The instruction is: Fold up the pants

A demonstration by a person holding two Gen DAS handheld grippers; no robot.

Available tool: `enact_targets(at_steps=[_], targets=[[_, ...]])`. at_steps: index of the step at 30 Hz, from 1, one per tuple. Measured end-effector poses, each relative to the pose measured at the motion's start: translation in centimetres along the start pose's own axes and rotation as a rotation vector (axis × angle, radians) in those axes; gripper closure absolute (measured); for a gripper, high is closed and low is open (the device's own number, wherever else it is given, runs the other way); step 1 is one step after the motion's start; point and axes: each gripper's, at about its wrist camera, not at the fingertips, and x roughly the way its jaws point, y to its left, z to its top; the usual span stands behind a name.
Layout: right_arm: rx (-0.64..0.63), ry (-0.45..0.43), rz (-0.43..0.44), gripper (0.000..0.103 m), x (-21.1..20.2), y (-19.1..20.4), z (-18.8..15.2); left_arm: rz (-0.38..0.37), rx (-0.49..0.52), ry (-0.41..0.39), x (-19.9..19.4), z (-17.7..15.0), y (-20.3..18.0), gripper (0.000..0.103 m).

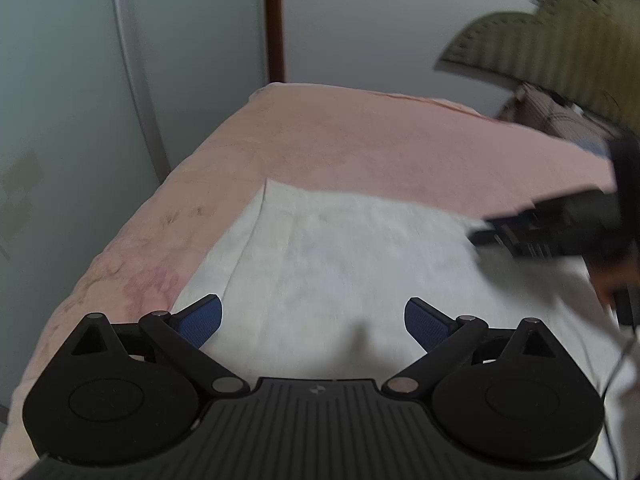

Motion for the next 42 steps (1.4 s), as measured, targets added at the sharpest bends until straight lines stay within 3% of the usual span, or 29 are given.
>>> enact_targets(at_steps=[3, 7, 9, 14, 17, 19, 21, 23, 25, 28, 31, 34, 36, 40, 42], targets=[[-0.301, -0.056, -0.139, 0.091, -1.4, 4.3, -1.2, -0.070, -0.171, 0.065, 3.7, 3.2, 1.2, 0.004], [-0.603, -0.072, -0.244, 0.092, -1.9, 8.6, -3.4, -0.199, -0.396, 0.226, 9.3, 6.4, 2.6, 0.006], [-0.679, -0.103, -0.259, 0.092, -2.8, 9.5, -4.5, -0.210, -0.444, 0.249, 10.8, 7.3, 2.9, 0.005], [-0.805, -0.158, -0.266, 0.093, -4.8, 11.4, -6.8, -0.157, -0.495, 0.240, 11.8, 8.0, 3.2, 0.004], [-0.845, -0.160, -0.253, 0.093, -5.2, 12.4, -8.0, -0.164, -0.547, 0.191, 11.4, 7.8, 3.5, 0.004], [-0.847, -0.165, -0.242, 0.093, -5.4, 12.9, -8.7, -0.162, -0.513, 0.160, 11.1, 7.9, 3.3, 0.009], [-0.839, -0.173, -0.237, 0.093, -5.9, 13.4, -9.3, -0.150, -0.452, 0.153, 10.8, 7.8, 2.8, 0.034], [-0.817, -0.177, -0.230, 0.093, -6.3, 13.2, -9.6, -0.118, -0.405, 0.160, 10.3, 7.4, 2.6, 0.090], [-0.769, -0.177, -0.241, 0.091, -6.5, 13.0, -9.3, -0.142, -0.418, 0.119, 8.8, 6.5, 3.0, 0.092], [-0.698, -0.169, -0.322, 0.075, -7.2, 11.8, -9.7, -0.150, -0.349, 0.015, 4.2, 4.2, 3.2, 0.095], [-0.601, -0.140, -0.389, 0.075, -8.6, 9.1, -10.4, -0.178, -0.299, -0.062, -0.4, 1.2, 3.8, 0.095], [-0.449, -0.110, -0.389, 0.076, -10.0, 5.6, -10.8, -0.204, -0.268, -0.093, -3.5, -1.6, 4.3, 0.095], [-0.383, -0.091, -0.391, 0.093, -10.7, 4.5, -11.0, -0.224, -0.271, -0.076, -4.6, -3.4, 4.3, 0.095], [-0.410, -0.090, -0.397, 0.095, -14.0, 7.9, -12.6, -0.211, -0.249, -0.083, -7.1, -7.1, 5.0, 0.096], [-0.405, -0.099, -0.361, 0.095, -16.8, 10.4, -13.8, -0.209, -0.247, -0.087, -8.3, -8.8, 5.8, 0.096]])
